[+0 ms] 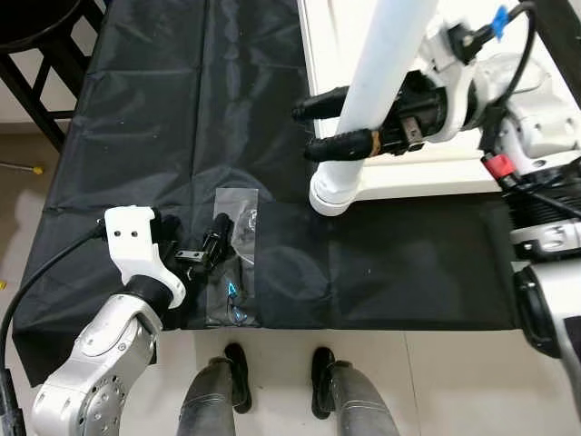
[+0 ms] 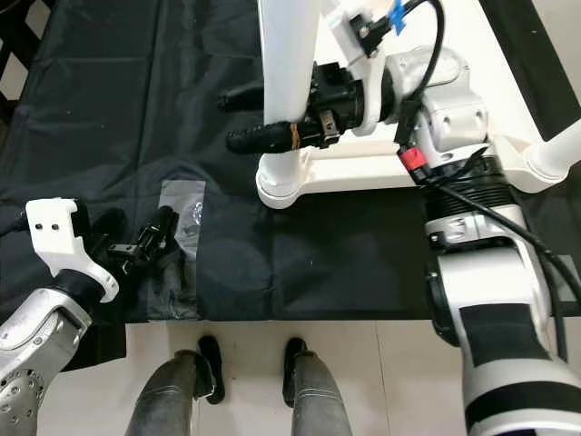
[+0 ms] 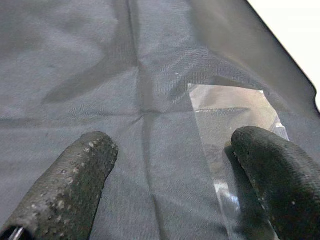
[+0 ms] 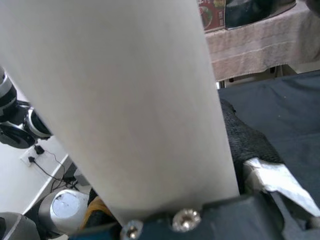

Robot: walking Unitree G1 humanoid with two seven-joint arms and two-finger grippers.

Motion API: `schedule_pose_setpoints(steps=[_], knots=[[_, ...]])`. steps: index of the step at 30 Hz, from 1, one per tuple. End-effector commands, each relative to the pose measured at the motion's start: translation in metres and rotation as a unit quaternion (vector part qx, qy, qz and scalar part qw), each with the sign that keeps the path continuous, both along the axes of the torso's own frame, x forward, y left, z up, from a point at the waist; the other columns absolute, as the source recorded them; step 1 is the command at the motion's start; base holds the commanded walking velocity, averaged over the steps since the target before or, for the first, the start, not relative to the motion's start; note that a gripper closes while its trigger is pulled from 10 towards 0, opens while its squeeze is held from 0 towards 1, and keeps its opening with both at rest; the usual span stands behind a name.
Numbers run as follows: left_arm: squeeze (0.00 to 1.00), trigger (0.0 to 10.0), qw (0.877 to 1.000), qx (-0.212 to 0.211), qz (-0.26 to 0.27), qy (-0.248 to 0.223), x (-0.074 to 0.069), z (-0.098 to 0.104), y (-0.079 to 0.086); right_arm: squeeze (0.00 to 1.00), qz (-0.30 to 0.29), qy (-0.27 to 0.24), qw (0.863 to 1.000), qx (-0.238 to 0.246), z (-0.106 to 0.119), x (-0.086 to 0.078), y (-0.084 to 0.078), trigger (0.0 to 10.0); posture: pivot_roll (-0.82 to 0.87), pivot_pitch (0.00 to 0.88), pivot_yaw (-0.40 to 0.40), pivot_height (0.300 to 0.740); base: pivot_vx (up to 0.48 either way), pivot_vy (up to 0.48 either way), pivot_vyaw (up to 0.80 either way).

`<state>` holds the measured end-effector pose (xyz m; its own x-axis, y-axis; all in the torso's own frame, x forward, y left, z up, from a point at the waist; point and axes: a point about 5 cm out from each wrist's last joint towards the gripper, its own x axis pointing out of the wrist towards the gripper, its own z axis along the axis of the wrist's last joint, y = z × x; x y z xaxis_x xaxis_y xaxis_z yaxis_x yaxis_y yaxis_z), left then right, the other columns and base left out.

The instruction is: Building children table

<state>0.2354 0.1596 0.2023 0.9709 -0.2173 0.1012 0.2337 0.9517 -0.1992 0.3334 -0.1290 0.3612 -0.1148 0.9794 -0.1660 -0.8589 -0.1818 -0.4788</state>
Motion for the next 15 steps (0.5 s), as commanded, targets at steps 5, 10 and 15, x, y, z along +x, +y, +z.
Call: schedule_pose_setpoints(steps=[5, 10, 15], knots=[[0.00, 10.0, 1.000, 0.008, -0.010, 0.023, -0.004, -0.009, -0.005, 0.00, -0.003, 0.040, 0.999, -0.034, -0.028, 0.006, 0.004, 10.0, -0.04, 0.474, -0.031, 0.740, 0.000, 0.000, 0.00], [0.00, 10.0, 1.000, 0.009, -0.010, 0.021, -0.005, -0.008, -0.006, 0.00, 0.006, 0.045, 0.998, -0.040, -0.030, 0.006, 0.009, 10.0, -0.04, 0.476, -0.034, 0.740, 0.000, 0.000, 0.00], [0.00, 10.0, 1.000, 0.009, -0.010, 0.021, -0.006, -0.008, -0.006, 0.00, 0.004, 0.044, 0.997, -0.057, -0.037, 0.006, 0.011, 10.0, -0.05, 0.478, -0.032, 0.740, 0.000, 0.000, 0.00]])
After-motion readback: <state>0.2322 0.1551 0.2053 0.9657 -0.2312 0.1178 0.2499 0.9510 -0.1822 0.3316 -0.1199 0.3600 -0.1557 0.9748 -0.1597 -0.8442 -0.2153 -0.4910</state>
